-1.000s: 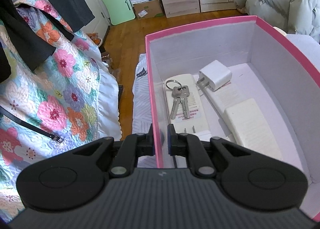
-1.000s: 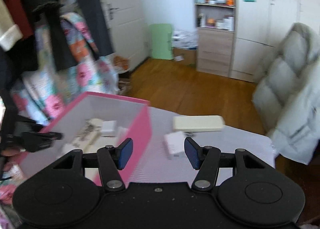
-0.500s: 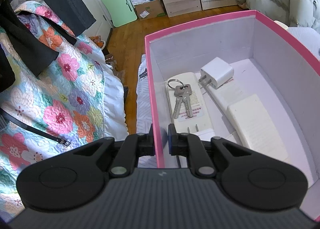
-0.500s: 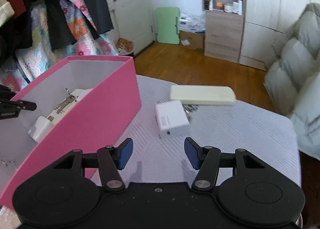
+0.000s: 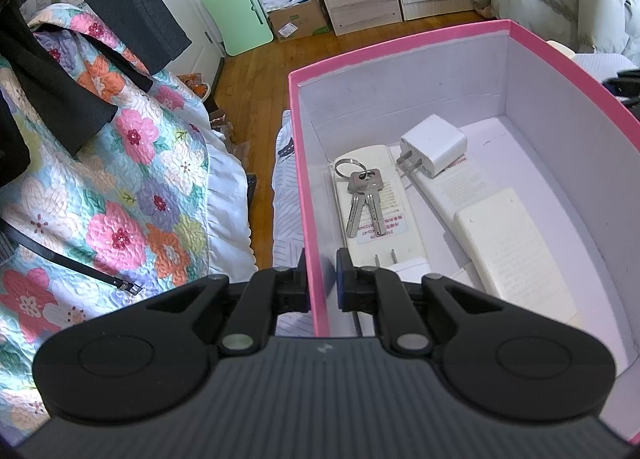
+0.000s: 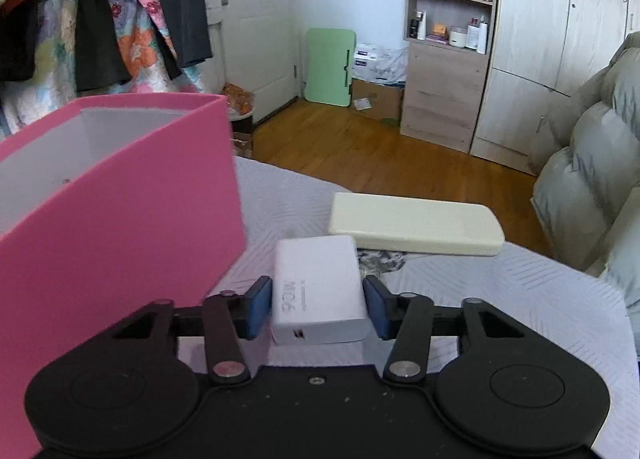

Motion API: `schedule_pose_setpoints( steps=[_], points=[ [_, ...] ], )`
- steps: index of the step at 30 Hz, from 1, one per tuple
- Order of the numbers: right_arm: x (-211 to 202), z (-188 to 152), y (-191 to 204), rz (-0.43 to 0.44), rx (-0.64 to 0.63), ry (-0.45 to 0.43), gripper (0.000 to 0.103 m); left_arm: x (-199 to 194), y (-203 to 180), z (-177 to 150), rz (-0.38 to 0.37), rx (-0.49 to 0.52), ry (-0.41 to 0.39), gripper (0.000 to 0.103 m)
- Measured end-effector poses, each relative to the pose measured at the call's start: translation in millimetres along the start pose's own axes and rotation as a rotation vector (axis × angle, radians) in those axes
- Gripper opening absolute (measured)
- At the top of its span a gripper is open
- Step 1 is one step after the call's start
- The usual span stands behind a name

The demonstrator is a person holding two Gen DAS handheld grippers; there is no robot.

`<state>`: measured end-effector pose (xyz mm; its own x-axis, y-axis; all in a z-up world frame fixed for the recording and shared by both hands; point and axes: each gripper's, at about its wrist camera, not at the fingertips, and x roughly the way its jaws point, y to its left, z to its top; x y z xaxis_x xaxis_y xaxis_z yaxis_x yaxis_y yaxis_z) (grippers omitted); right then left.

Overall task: Organize rigid objects
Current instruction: 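Move the right gripper to the white laptop charger and close on it, then lift the white laptop charger into the pink box and open the right gripper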

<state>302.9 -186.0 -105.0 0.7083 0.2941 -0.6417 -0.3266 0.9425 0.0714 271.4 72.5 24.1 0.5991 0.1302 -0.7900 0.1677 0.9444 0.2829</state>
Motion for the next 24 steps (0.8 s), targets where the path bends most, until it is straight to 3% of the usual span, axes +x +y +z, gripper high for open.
schedule_pose_setpoints(
  steps=[6, 12, 18, 19, 20, 21, 24],
  points=[
    [-35, -22, 16, -0.035, 0.009, 0.058, 0.054, 1, -1, 0, 0.004, -0.001, 0.004, 0.009],
    [-58, -29, 21, 0.010, 0.067, 0.193, 0.057, 1, -4, 2, 0.006, 0.001, 0.005, 0.009],
    [-30, -27, 28, 0.026, 0.001, 0.153, 0.072, 0, -3, 2, 0.003, -0.010, 0.003, 0.009],
    [-28, -31, 28, 0.013, 0.017, 0.115, 0.071, 0, -1, 1, 0.000, -0.017, 0.002, 0.009],
    [-30, -32, 29, 0.002, 0.028, 0.102, 0.059, 0, 1, 1, 0.002, -0.017, 0.003, 0.009],
    [-33, -33, 31, -0.011, 0.034, 0.088, 0.054, 0, 1, 0, 0.003, -0.013, 0.003, 0.009],
    [-42, -39, 29, -0.011, 0.085, 0.063, 0.054, -1, 3, 0, 0.002, -0.015, 0.002, 0.009]
  ],
)
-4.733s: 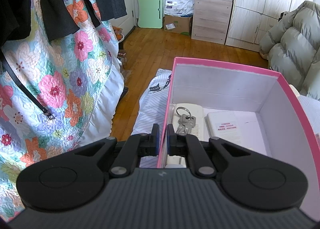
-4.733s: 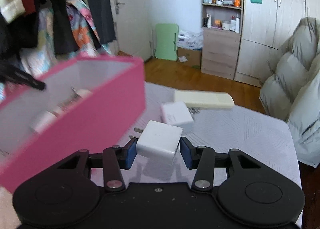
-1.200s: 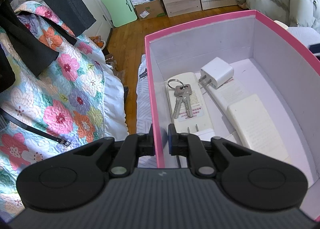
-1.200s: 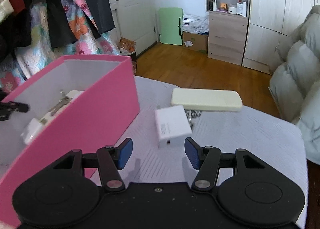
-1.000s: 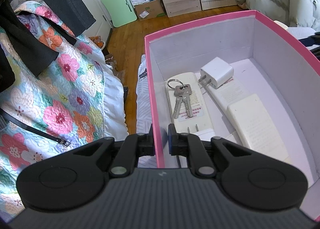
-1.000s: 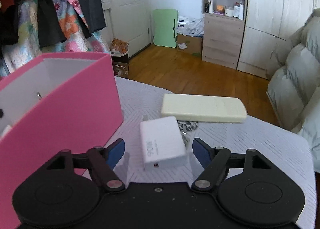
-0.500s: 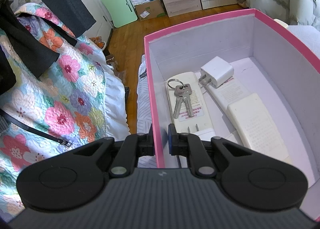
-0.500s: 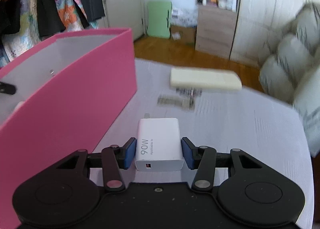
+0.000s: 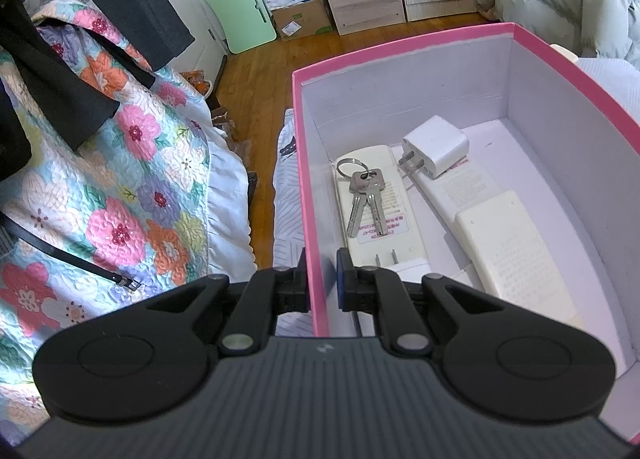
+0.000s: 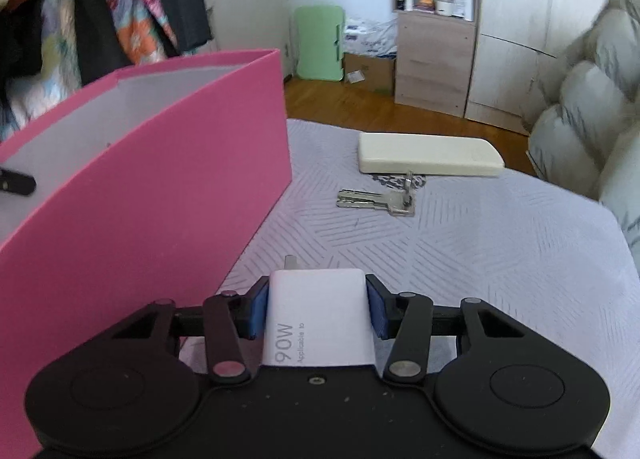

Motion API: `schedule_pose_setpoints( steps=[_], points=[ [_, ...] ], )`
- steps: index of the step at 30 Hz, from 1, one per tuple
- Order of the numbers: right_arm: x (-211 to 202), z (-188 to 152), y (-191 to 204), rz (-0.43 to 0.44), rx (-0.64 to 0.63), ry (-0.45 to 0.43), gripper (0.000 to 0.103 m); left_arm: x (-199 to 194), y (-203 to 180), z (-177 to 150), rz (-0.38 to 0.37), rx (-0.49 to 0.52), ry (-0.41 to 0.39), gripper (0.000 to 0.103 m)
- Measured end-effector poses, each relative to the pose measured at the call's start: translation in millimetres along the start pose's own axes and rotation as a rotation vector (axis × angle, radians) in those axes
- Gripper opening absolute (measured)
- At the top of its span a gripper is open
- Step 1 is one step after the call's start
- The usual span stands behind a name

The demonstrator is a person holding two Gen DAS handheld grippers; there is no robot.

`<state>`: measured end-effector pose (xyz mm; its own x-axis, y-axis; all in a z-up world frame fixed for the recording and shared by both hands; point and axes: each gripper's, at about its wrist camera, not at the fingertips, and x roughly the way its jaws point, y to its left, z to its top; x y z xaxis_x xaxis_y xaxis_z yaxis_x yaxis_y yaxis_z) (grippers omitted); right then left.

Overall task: Organize rigid objects
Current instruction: 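Lift the white laptop charger into the pink box and open the right gripper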

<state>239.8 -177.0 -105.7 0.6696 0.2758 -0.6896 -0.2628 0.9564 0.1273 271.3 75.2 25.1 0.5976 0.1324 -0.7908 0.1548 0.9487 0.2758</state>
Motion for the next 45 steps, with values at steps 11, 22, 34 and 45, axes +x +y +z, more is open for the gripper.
schedule_pose_setpoints(
  steps=[11, 22, 34, 45],
  points=[
    [-58, 7, 5, -0.007, -0.051, -0.105, 0.054, 0, -1, 0, 0.014, 0.017, 0.001, 0.010],
    [-126, 38, 34, 0.060, -0.106, -0.305, 0.054, 0, -1, 0, 0.004, -0.001, -0.002, 0.009],
    [-95, 85, 108, 0.248, -0.290, -0.052, 0.054, 0, 3, 0, -0.001, -0.009, -0.007, 0.009],
    [-8, 107, 121, 0.227, -0.275, 0.203, 0.054, 0, 3, -1, -0.009, -0.022, -0.005, 0.009]
  ],
)
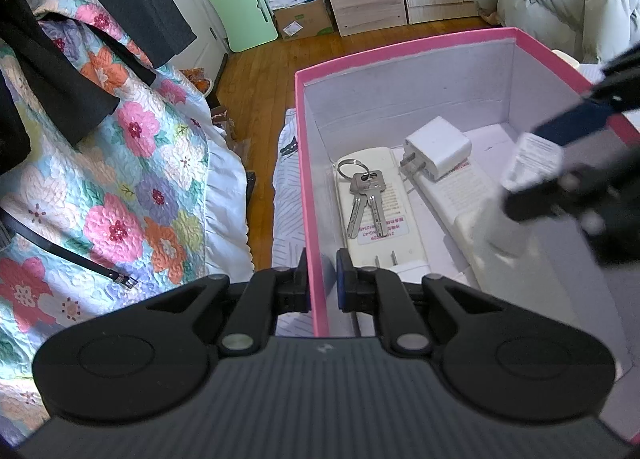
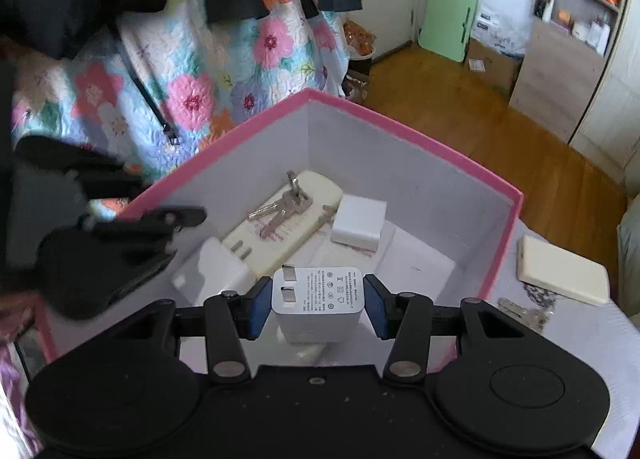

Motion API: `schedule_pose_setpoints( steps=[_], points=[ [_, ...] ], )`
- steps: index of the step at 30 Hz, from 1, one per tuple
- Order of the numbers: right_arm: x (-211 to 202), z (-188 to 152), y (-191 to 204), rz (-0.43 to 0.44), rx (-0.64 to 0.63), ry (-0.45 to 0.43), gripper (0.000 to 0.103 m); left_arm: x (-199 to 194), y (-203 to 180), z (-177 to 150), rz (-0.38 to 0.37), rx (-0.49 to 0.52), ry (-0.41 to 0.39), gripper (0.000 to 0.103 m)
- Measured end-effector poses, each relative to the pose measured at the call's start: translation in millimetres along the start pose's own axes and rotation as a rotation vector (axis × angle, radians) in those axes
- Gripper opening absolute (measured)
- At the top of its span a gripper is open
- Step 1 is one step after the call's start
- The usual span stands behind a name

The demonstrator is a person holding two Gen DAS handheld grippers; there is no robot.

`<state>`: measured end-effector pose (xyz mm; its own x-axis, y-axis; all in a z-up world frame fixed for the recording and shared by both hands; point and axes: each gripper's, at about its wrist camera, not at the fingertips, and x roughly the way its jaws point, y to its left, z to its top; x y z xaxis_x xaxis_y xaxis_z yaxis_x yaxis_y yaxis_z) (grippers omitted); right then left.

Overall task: Organize rigid objects
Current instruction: 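Lift the white laptop charger into the pink box and open the right gripper, then move the right gripper to the silver keys on the bed and close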

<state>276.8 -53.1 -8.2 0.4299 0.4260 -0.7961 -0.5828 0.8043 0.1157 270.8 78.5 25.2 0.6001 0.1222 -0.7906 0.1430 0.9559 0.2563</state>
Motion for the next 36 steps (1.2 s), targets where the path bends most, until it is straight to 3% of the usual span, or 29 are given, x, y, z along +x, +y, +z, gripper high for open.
schedule_pose_setpoints(
  steps=[7, 9, 12, 17, 22, 28, 36],
  points=[
    [15, 19, -14, 0.000, 0.159, 0.013, 0.057, 1, 2, 0, 0.004, 0.006, 0.000, 0.009],
    [16, 18, -21, 0.036, 0.221, -0.008, 0.056, 1, 2, 0, 0.005, 0.006, 0.000, 0.009],
    [4, 11, -27, 0.057, 0.302, -0.095, 0.065, 1, 1, 0, 0.010, 0.013, 0.001, 0.009],
    [-46, -9, -20, 0.009, 0.245, -0.251, 0.065, 1, 0, -1, 0.011, 0.014, 0.001, 0.009],
    [-98, -26, -37, -0.018, 0.206, -0.340, 0.065, 1, 1, 0, 0.009, 0.009, 0.001, 0.009],
    [-124, -43, -89, -0.108, 0.223, -0.353, 0.070, 1, -1, 0, 0.009, 0.009, 0.001, 0.009],
    [-95, -62, -147, -0.149, 0.293, -0.314, 0.070, 1, -1, 1, 0.012, 0.015, 0.000, 0.009]
  ],
)
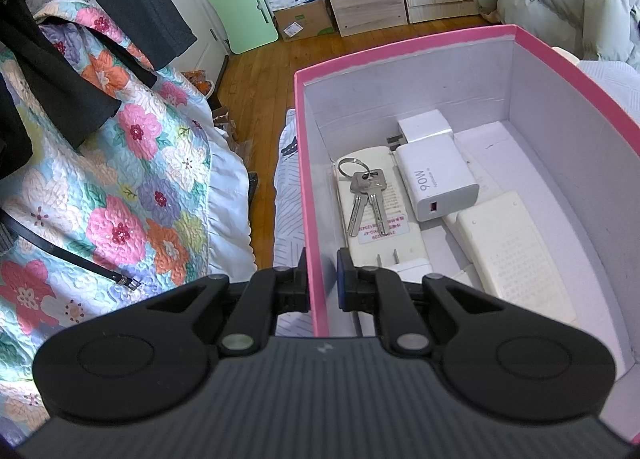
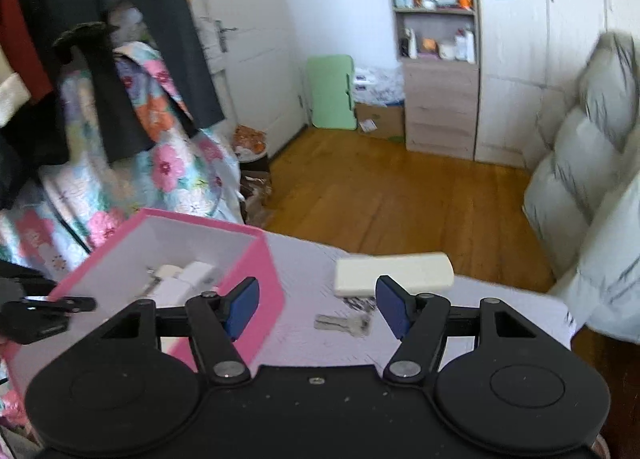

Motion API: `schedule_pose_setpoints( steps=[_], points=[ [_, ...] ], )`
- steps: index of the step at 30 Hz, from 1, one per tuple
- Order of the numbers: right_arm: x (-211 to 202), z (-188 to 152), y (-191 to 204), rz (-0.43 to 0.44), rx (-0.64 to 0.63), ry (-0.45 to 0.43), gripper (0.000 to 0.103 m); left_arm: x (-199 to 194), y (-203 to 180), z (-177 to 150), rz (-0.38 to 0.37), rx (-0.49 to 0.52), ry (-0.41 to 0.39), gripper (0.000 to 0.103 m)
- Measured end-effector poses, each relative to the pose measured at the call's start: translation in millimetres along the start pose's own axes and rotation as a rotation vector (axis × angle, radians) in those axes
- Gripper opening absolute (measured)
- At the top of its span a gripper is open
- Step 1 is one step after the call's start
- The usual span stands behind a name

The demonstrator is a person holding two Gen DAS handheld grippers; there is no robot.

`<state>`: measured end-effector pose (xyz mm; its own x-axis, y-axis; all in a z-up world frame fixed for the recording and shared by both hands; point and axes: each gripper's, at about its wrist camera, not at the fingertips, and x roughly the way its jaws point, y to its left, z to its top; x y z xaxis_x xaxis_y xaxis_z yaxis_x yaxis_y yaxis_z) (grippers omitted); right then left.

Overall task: Organize rigid objects
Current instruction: 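Move the right gripper to the silver keys on the bed and close, then carry the keys into the pink box and open the right gripper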

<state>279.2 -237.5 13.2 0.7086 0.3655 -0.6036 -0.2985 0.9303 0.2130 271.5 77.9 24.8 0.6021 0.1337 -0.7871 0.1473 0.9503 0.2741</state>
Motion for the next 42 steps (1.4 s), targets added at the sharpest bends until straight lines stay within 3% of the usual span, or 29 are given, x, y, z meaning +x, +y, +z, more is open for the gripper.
schedule_pose_setpoints(
  steps=[8, 14, 15, 17, 23, 32, 38, 42],
  points=[
    [69, -40, -22, -0.028, 0.080, 0.014, 0.070, 0, 0, 0, 0.003, 0.011, 0.000, 0.010],
    [112, -47, -23, -0.073, 0.086, 0.017, 0.066, 0, -2, 0, 0.013, 0.021, 0.001, 0.010],
    [116, -49, -21, -0.084, 0.068, 0.026, 0.058, -1, -4, 0, 0.013, 0.021, 0.001, 0.010],
    [120, -53, -18, -0.077, 0.061, 0.041, 0.004, -1, -4, 0, 0.013, 0.021, 0.000, 0.010],
    [83, -59, -4, -0.039, 0.065, -0.074, 0.005, -1, -4, 0, 0.017, 0.029, 0.001, 0.010],
    [-8, -32, 47, 0.052, -0.047, -0.228, 0.005, 0, -4, 0, 0.011, 0.024, 0.000, 0.010],
    [-57, -15, 86, 0.201, -0.087, -0.245, 0.005, 0, -4, 0, 0.013, 0.022, 0.001, 0.011],
    [-62, -11, 110, 0.299, -0.091, -0.194, 0.005, 0, 0, 0, 0.003, -0.002, 0.001, 0.010]
  ],
)
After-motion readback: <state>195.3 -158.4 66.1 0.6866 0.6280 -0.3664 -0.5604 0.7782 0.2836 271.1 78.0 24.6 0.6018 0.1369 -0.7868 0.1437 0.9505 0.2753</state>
